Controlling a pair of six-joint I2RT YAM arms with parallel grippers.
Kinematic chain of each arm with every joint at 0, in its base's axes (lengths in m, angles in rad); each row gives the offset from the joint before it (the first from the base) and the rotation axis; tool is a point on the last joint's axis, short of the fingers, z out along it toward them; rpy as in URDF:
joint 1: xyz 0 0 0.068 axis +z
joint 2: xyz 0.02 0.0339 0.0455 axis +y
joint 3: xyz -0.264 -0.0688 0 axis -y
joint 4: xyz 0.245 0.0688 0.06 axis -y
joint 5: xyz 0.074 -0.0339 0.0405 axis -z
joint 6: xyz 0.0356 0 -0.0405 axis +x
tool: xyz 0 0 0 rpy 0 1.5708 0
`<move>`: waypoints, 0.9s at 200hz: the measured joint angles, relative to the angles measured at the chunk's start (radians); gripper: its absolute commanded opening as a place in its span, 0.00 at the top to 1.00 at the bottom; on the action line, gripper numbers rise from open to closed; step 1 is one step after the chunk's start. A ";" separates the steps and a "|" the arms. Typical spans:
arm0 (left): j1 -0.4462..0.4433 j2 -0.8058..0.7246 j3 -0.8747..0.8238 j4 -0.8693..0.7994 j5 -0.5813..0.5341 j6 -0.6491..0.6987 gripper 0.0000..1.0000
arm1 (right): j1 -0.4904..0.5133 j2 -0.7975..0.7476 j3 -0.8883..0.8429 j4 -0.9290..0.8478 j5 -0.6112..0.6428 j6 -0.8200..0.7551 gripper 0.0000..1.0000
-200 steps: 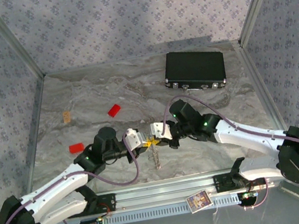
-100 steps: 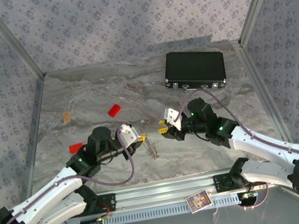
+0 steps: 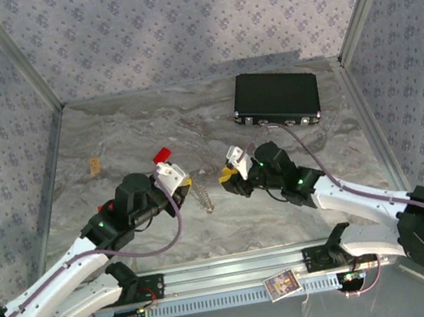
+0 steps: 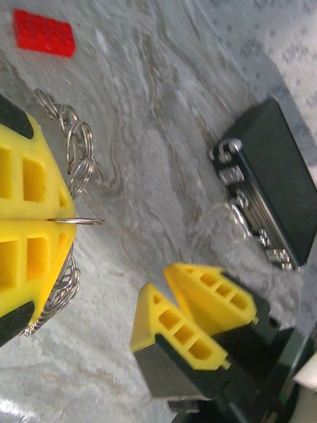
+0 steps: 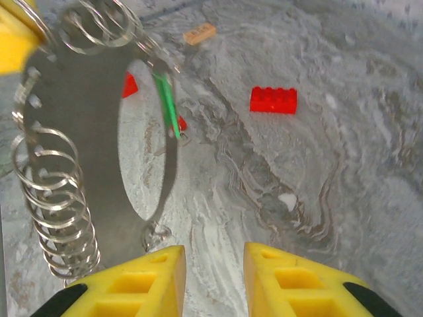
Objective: Put the keys on the keyring
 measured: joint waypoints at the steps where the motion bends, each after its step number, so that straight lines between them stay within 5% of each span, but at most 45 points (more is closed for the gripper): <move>1: 0.000 -0.001 0.000 -0.001 -0.007 -0.003 1.00 | 0.000 0.002 0.001 0.000 0.001 0.003 0.71; 39: 0.012 -0.028 0.003 -0.045 -0.225 -0.060 1.00 | 0.040 0.160 0.089 -0.005 0.057 0.143 0.72; 69: 0.109 -0.074 0.003 -0.097 -0.366 -0.122 1.00 | 0.103 0.311 0.197 -0.034 0.085 0.174 0.72; 128: 0.266 -0.226 0.002 -0.167 -0.544 -0.158 1.00 | 0.185 0.643 0.513 -0.188 0.106 0.179 0.70; 180: 0.298 -0.323 0.001 -0.211 -0.634 -0.150 1.00 | 0.197 0.892 0.795 -0.279 0.083 0.172 0.70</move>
